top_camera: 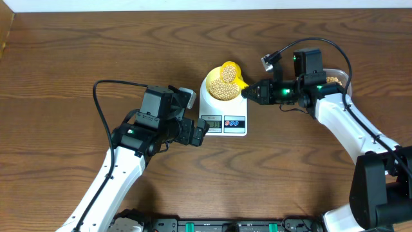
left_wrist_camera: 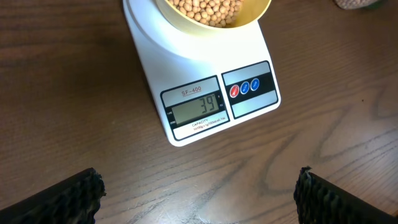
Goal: Scoop item into bowl and weigh 50g on scale
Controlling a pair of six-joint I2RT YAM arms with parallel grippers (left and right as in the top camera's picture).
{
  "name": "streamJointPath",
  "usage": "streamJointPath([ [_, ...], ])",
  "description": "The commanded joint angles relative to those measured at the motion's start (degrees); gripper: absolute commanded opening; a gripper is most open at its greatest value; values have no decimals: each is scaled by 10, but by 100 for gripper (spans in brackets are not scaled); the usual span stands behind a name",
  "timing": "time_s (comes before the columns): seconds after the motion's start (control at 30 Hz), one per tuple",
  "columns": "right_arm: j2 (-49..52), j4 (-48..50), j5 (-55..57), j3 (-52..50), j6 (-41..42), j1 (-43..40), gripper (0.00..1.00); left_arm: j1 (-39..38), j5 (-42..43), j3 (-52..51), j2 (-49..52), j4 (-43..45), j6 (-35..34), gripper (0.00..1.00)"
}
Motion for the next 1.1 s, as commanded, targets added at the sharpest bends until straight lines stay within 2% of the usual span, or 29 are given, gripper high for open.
streamJointPath([
  [0.0,-3,1,28,2,-40,3,1,-1,-6,1,2,1,2,100],
  [0.63,-3,-3,69,2,-161,19,1,-1,-6,1,2,1,2,100],
  [1.07,-3,1,105,2,-169,36,1,-1,-6,1,2,1,1,100],
])
